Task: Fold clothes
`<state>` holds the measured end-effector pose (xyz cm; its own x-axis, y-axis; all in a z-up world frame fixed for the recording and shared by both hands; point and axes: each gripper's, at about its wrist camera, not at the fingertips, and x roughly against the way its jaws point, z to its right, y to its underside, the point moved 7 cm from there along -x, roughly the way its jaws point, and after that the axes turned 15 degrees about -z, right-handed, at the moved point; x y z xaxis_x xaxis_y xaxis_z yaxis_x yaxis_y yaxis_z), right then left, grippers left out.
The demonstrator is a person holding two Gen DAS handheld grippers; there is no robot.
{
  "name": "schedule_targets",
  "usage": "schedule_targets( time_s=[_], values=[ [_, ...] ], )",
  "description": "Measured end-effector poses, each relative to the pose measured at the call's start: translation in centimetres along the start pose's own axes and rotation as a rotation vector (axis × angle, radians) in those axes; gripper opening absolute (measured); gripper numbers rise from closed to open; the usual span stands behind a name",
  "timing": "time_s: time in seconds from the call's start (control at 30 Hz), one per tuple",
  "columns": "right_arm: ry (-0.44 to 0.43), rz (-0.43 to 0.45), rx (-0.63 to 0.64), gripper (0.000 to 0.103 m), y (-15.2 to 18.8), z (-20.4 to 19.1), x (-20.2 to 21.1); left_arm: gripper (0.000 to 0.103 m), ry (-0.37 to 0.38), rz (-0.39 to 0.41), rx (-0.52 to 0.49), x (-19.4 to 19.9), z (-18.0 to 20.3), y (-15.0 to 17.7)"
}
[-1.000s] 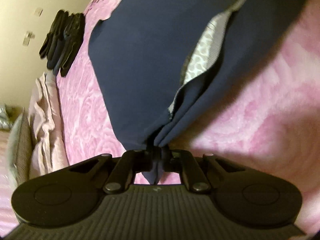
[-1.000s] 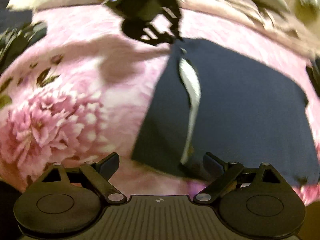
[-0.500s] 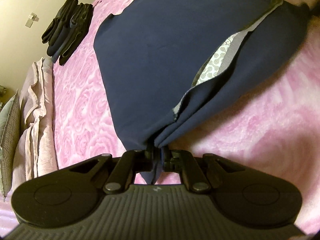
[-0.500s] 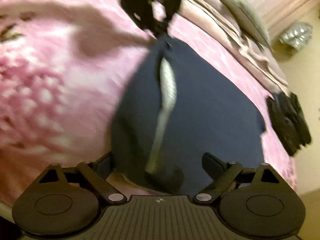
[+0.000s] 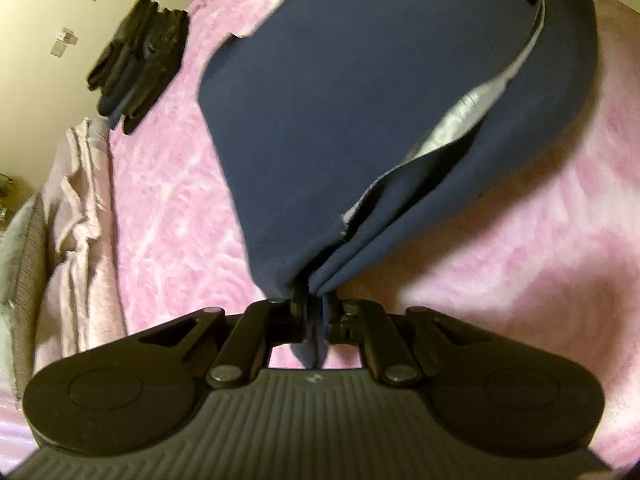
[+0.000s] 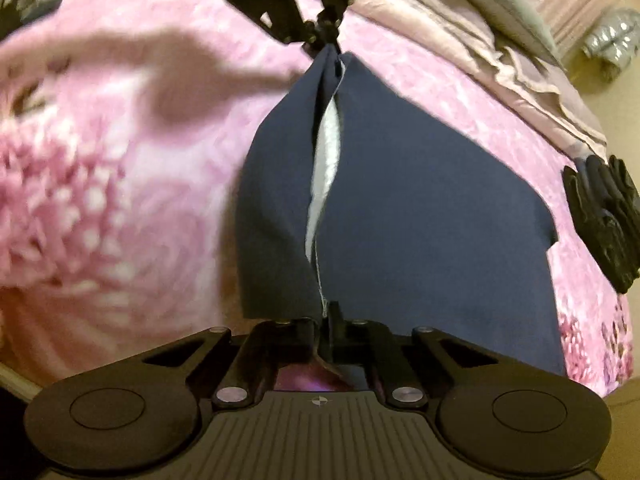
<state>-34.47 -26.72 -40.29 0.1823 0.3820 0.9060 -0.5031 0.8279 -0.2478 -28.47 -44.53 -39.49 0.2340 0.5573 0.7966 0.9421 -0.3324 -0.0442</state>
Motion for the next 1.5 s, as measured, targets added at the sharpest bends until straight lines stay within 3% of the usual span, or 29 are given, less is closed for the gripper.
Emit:
schedule_targets(
  time_s=[0.1, 0.27, 0.43, 0.63, 0.83, 1.07, 1.13, 1.2, 1.3, 1.4, 1.5],
  values=[
    [-0.054, 0.012, -0.054, 0.004, -0.4, 1.8, 1.6, 0.006, -0.023, 0.020, 0.007, 1.8, -2.9, -1.5],
    [-0.125, 0.066, -0.243, 0.004, -1.2, 8.9, 5.6, 0.005, -0.035, 0.043, -0.004, 3.9, -8.9, -5.8],
    [-0.151, 0.105, -0.402, 0.004, -1.3, 16.9, 6.9, 0.005, -0.045, 0.044, -0.057, 3.6, -14.2, -11.8],
    [-0.278, 0.087, -0.595, 0.004, 1.1, 24.5, 3.6, 0.005, 0.024, 0.027, -0.170, -0.9, -18.6, -20.6],
    [-0.444, 0.024, -0.754, 0.004, 4.4, 29.2, -2.6, 0.005, 0.151, -0.034, -0.299, -9.7, -19.4, -27.3],
    [-0.604, -0.045, -0.932, 0.004, 7.6, 31.5, -8.7, 0.010, 0.290, -0.106, -0.336, -16.9, -17.9, -30.0],
    [-0.637, -0.057, -0.980, 0.004, 8.3, 31.7, -9.7, 0.020, 0.302, -0.101, -0.284, -17.8, -18.5, -30.2],
    [-0.662, -0.074, -1.044, 0.004, 9.1, 31.9, -10.4, 0.037, 0.318, -0.094, -0.214, -18.3, -19.5, -30.2],
    [-0.686, -0.069, -1.125, 0.004, 10.0, 32.2, -10.8, 0.039, 0.335, -0.091, -0.062, -18.3, -22.8, -29.2],
    [-0.655, -0.065, -1.155, 0.005, 10.5, 32.3, -9.8, 0.037, 0.349, -0.107, 0.104, -18.1, -26.0, -27.6],
    [-0.641, -0.059, -1.201, 0.005, 10.6, 32.2, -8.9, 0.036, 0.443, -0.130, 0.305, -18.3, -27.6, -25.8]
  ],
)
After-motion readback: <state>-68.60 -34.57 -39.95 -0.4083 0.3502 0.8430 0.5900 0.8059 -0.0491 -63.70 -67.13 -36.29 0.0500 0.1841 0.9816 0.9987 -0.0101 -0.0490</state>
